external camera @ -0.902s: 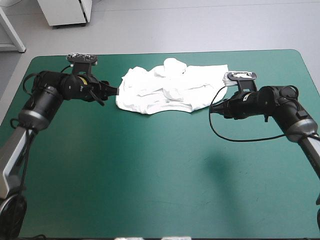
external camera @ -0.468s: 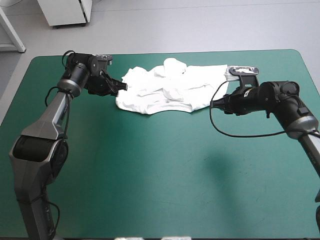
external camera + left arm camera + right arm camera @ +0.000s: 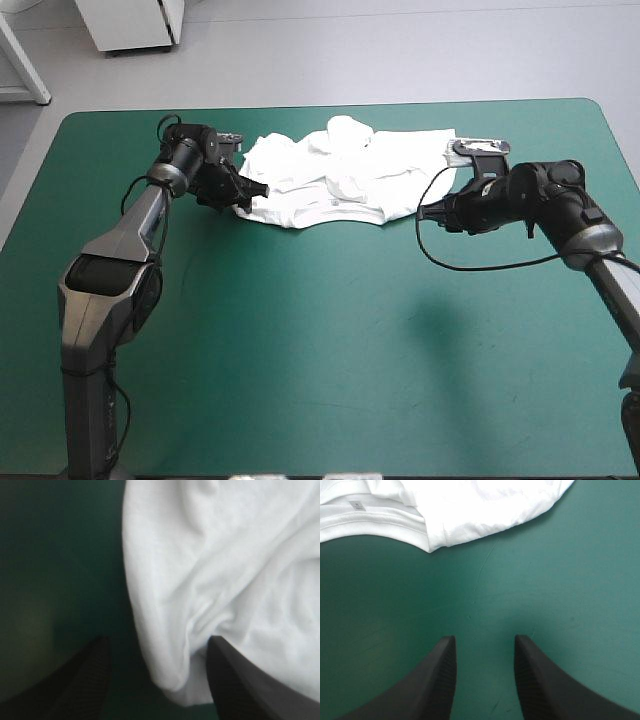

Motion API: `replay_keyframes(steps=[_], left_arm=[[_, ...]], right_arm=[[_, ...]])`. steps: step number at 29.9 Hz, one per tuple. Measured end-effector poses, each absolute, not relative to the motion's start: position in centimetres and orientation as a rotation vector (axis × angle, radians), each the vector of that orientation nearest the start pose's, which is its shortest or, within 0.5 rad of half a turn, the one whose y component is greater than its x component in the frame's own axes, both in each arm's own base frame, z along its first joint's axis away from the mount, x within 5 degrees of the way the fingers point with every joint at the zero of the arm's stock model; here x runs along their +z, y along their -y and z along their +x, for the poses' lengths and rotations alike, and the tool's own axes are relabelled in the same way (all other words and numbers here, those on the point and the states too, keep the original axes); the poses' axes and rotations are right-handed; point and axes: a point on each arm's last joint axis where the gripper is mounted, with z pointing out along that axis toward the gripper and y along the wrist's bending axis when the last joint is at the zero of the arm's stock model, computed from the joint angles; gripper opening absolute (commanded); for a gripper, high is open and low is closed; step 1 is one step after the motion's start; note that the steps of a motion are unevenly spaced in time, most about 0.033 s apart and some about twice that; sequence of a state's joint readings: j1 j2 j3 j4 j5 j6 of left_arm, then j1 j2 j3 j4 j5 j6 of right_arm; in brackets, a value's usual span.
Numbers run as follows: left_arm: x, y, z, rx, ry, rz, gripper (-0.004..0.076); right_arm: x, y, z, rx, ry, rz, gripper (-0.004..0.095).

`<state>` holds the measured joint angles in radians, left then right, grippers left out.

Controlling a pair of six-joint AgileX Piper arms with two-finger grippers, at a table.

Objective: Fold the cloth

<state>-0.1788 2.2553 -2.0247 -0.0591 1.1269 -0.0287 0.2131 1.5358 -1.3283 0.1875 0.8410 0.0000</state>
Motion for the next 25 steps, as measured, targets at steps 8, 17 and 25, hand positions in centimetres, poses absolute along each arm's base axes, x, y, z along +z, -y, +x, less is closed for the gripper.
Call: replay_keyframes(steps=[8, 17, 25], left_arm=[[21.3, 10.3, 48.1, -0.129, -2.808, 0.292, -0.0008], [21.2, 10.9, 48.0, -0.133, -2.799, 0.318, -0.001], [21.3, 10.9, 48.0, -0.135, -2.799, 0.317, -0.001]], right_arm=[[32.2, -8.5, 33.3, 0.313, -2.538, -0.15, 0.0382], [34.6, -8.7, 37.8, 0.226, -2.539, -0.167, 0.0594], [29.7, -7.4, 44.2, 0.246, -2.671, -0.01, 0.0591]])
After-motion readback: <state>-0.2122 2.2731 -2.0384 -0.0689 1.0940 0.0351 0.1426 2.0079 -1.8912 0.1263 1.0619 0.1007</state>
